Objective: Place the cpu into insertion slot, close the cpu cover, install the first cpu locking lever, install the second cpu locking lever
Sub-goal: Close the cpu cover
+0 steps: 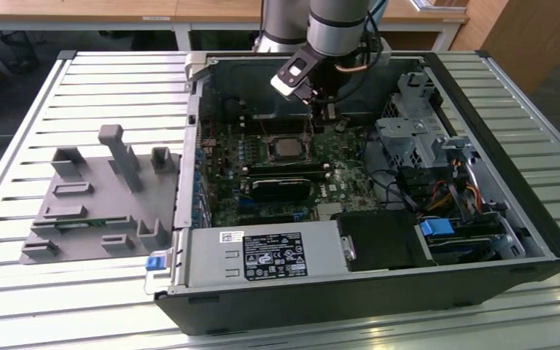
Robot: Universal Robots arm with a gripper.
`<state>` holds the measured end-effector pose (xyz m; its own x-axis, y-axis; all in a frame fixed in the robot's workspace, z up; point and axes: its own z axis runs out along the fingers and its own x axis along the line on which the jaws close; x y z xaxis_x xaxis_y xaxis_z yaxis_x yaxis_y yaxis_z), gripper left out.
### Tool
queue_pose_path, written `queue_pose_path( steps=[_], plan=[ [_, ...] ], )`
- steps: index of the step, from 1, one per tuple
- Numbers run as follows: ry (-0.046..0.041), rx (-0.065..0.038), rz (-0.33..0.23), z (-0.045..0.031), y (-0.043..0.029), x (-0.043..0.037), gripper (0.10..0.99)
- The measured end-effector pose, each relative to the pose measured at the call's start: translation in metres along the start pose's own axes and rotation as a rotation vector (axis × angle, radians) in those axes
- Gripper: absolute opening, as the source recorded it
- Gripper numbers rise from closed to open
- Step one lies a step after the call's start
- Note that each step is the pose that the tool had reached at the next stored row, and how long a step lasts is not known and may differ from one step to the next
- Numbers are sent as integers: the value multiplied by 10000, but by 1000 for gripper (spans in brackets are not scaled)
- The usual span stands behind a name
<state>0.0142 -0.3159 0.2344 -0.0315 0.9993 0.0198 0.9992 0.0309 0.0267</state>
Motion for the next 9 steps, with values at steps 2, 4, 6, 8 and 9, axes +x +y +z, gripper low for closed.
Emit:
queue_pose_path(
  steps=[2, 4, 6, 8, 9],
  plan=[
    [0, 1, -3, 16, -11, 0, 106],
    [0, 1, -2, 33, -20, 0, 106],
    [1, 0, -3, 47, -32, 0, 106],
    [1, 0, -3, 59, -52, 1, 106],
    [1, 0, -3, 65, -67, 1, 106]
  ],
)
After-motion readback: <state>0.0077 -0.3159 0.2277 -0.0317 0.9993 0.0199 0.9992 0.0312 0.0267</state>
